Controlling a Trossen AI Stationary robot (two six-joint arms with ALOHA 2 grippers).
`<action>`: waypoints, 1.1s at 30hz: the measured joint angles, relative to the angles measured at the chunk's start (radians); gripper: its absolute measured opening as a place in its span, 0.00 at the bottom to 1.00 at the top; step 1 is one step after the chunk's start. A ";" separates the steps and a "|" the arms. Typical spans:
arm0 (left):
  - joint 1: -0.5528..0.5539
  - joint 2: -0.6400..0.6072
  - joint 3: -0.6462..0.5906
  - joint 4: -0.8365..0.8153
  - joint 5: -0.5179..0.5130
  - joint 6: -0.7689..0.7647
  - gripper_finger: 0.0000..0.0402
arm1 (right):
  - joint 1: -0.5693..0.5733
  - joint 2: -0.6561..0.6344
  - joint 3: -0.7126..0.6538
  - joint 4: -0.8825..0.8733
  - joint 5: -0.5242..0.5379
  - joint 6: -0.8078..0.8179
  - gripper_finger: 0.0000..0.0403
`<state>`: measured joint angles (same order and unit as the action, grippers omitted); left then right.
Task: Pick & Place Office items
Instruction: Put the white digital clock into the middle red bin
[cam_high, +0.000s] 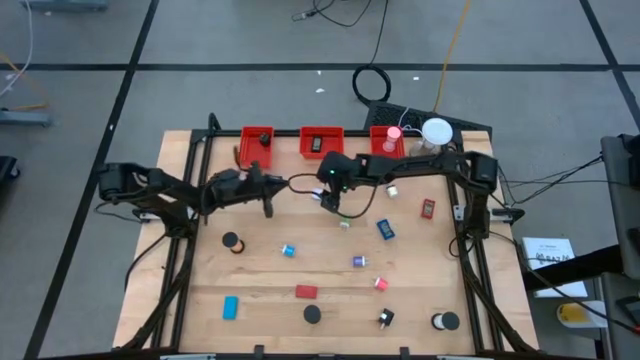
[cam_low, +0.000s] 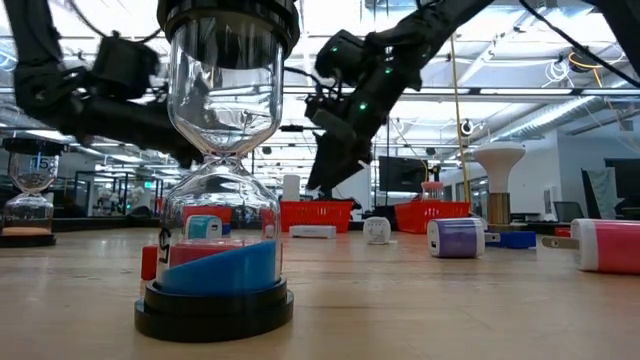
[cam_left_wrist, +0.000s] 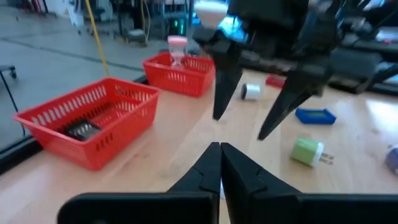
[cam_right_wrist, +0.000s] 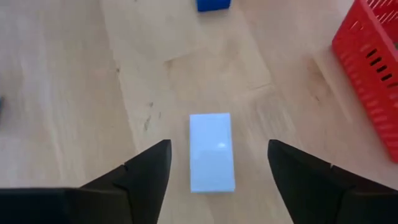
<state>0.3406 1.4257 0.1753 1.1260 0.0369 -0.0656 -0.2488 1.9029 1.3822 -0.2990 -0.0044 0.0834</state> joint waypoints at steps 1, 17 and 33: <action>0.014 -0.009 -0.018 0.026 0.014 -0.003 0.03 | -0.002 0.011 0.012 -0.011 0.000 0.000 0.66; 0.133 -0.054 -0.161 0.151 0.044 -0.024 0.02 | -0.033 0.146 0.063 -0.038 -0.077 0.002 0.69; 0.133 -0.054 -0.161 0.113 0.029 -0.017 0.04 | -0.034 0.157 0.063 -0.051 -0.071 -0.010 0.38</action>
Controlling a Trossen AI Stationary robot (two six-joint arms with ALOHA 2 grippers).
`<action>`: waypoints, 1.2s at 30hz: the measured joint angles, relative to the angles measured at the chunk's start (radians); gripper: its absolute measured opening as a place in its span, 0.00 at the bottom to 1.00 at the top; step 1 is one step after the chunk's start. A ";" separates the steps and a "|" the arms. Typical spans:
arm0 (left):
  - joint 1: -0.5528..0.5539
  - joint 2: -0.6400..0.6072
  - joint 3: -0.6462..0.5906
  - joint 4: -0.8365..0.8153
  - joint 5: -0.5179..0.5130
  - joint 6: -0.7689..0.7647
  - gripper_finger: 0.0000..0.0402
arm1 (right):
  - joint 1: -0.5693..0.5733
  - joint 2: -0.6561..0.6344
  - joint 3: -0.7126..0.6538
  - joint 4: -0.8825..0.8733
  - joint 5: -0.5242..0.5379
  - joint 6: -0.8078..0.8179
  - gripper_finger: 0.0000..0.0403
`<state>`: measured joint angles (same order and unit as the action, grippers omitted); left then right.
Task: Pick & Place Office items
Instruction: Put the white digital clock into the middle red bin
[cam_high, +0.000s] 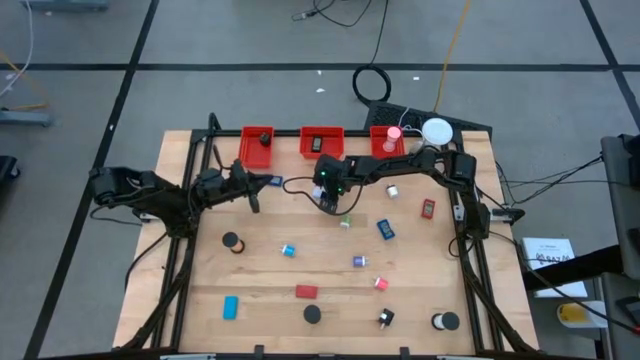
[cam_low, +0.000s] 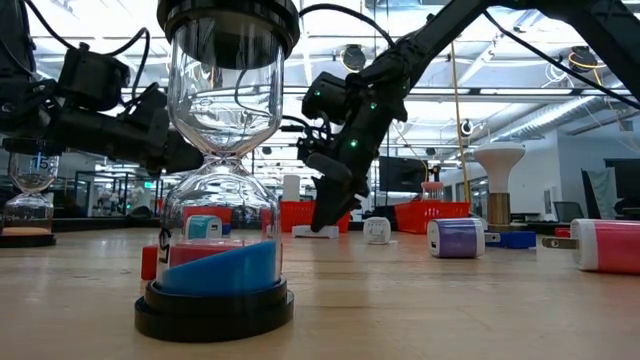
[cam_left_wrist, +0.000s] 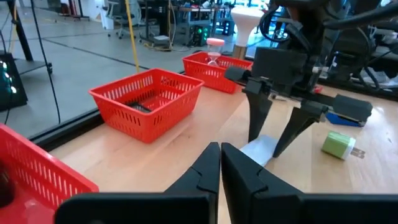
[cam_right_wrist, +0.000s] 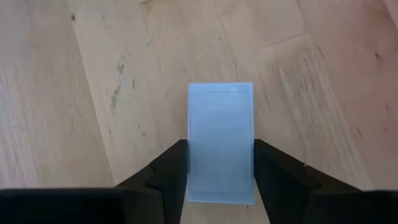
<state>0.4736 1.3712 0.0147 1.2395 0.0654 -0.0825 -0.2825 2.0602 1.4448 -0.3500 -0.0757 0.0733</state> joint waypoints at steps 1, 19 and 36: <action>0.000 0.000 0.000 -0.005 -0.006 0.001 0.03 | 0.000 0.000 0.000 0.000 0.000 0.005 0.38; 0.000 0.000 0.000 -0.015 -0.014 -0.006 0.03 | -0.023 -0.092 -0.003 -0.042 -0.003 0.141 0.37; -0.001 0.000 0.000 -0.011 -0.070 -0.039 0.01 | -0.294 -0.046 0.208 -0.019 0.079 0.459 0.36</action>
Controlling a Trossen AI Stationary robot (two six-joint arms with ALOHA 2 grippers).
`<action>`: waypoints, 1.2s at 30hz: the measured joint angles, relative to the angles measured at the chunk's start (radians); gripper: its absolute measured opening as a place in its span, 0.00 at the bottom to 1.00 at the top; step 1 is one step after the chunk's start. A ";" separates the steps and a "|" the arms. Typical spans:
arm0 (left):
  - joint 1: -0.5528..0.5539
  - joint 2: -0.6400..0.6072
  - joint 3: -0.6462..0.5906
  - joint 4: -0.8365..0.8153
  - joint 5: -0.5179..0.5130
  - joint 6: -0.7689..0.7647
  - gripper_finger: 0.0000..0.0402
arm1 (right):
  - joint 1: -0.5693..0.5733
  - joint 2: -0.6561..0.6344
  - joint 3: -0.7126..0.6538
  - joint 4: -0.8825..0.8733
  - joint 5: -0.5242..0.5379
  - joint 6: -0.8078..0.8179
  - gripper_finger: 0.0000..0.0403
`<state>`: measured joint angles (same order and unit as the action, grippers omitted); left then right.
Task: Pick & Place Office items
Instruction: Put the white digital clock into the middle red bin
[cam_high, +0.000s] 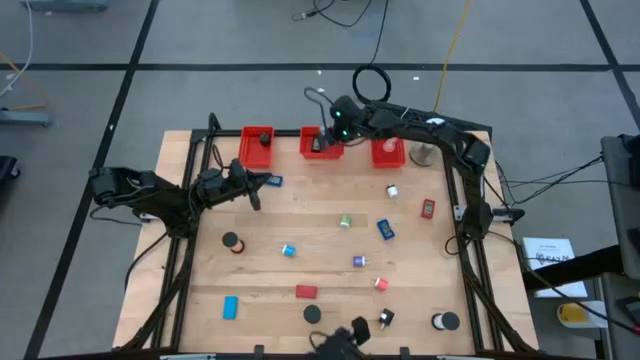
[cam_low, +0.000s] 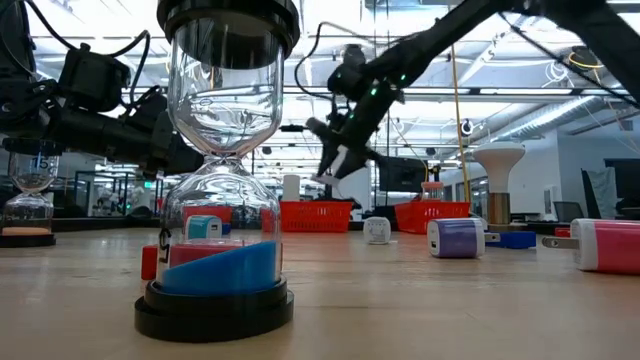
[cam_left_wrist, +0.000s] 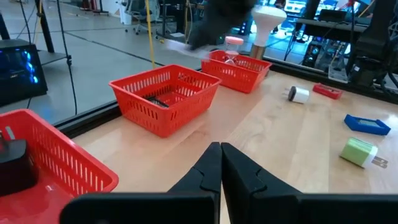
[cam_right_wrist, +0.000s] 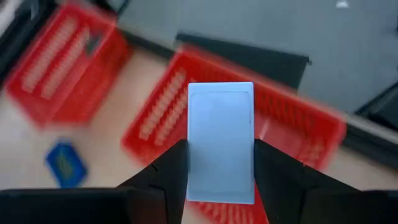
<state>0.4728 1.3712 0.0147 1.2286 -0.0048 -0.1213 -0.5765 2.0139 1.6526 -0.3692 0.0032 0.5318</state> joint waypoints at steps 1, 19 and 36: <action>0.000 0.000 0.000 0.000 0.000 -0.003 0.02 | -0.008 0.015 0.013 -0.002 0.000 0.012 0.36; 0.002 0.000 0.000 -0.007 -0.006 -0.013 0.02 | -0.010 0.145 0.062 -0.038 -0.005 0.142 0.38; 0.003 0.000 0.000 -0.018 -0.007 -0.029 0.01 | 0.006 0.173 0.058 -0.021 -0.004 0.173 0.44</action>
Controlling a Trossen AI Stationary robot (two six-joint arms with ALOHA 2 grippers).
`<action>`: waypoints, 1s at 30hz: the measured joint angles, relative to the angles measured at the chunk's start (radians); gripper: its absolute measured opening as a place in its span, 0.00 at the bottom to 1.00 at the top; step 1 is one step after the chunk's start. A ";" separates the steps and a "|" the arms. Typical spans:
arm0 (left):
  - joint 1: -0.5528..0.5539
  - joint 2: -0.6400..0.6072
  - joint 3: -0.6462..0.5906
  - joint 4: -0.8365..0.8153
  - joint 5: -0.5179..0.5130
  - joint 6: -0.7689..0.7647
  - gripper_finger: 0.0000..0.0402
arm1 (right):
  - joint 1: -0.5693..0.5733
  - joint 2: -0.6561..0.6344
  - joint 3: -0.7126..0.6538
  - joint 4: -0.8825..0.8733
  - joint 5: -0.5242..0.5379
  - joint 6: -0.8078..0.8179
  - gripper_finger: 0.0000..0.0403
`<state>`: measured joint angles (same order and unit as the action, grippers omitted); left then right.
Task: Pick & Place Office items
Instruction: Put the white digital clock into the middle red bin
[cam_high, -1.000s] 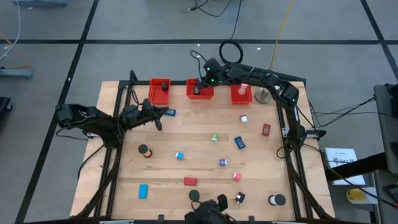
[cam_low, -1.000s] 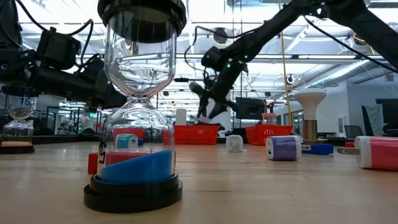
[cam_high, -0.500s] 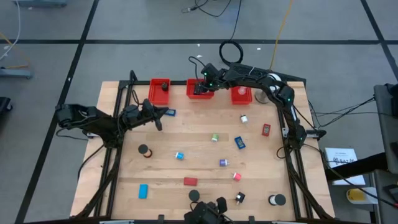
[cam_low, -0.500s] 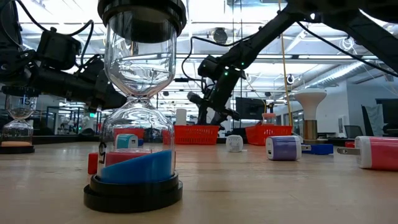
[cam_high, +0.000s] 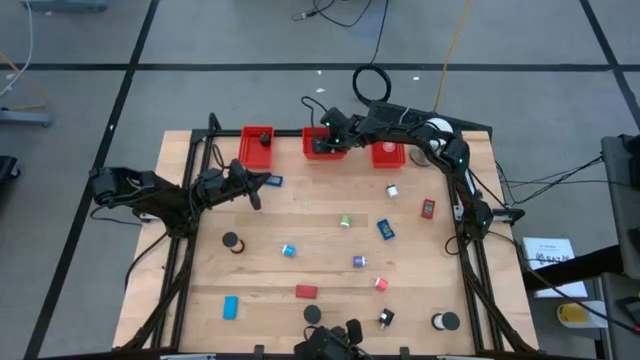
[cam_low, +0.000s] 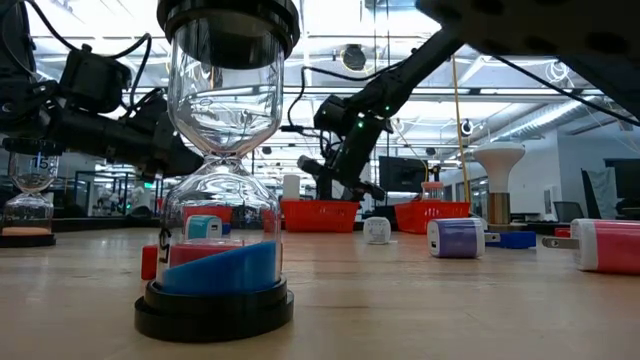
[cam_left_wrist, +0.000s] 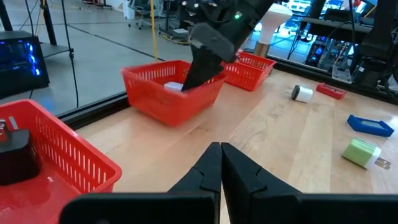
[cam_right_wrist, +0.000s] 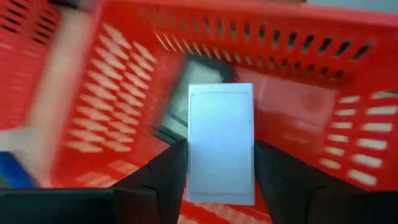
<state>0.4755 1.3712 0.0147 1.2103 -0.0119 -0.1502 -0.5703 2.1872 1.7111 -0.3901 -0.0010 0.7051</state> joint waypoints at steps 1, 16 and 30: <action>0.000 0.000 0.000 -0.005 -0.006 -0.002 0.02 | 0.003 0.003 0.001 0.014 0.002 0.004 0.44; 0.002 0.000 0.000 -0.034 -0.024 -0.003 0.04 | 0.002 -0.018 0.002 0.082 -0.029 -0.034 0.49; -0.007 0.000 0.000 -0.044 0.023 -0.042 0.04 | 0.016 -0.242 -0.069 -0.050 -0.055 -0.457 0.12</action>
<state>0.4687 1.3715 0.0151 1.1666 0.0110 -0.1922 -0.5540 1.9456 1.6421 -0.4403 -0.0562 0.2482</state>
